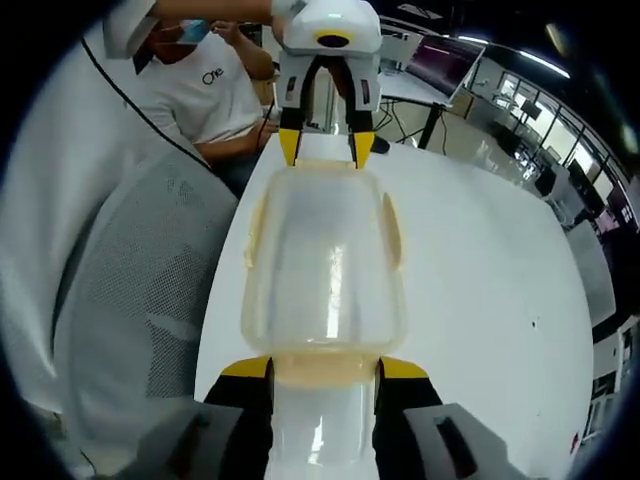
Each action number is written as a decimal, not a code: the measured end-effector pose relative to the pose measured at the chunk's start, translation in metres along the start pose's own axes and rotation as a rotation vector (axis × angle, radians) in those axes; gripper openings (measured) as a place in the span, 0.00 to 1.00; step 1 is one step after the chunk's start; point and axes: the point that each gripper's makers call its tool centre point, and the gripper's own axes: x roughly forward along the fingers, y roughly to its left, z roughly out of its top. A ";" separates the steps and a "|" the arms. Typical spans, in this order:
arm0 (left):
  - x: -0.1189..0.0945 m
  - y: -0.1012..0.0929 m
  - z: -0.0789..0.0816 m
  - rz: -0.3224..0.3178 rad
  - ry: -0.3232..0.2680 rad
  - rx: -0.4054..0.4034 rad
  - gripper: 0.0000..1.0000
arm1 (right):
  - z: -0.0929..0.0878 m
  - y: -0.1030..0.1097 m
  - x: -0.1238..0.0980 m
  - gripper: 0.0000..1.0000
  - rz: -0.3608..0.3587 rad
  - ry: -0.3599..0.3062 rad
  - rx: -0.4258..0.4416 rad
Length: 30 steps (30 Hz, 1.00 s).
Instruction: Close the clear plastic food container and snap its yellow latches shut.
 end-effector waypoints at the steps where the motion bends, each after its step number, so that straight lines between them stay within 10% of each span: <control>1: 0.000 0.000 0.001 0.000 0.000 0.000 0.37 | -0.002 0.000 -0.001 0.37 0.001 0.000 0.002; 30: 0.057 -0.002 0.076 -0.011 0.005 0.004 0.37 | -0.090 0.003 -0.032 0.37 -0.004 0.030 0.010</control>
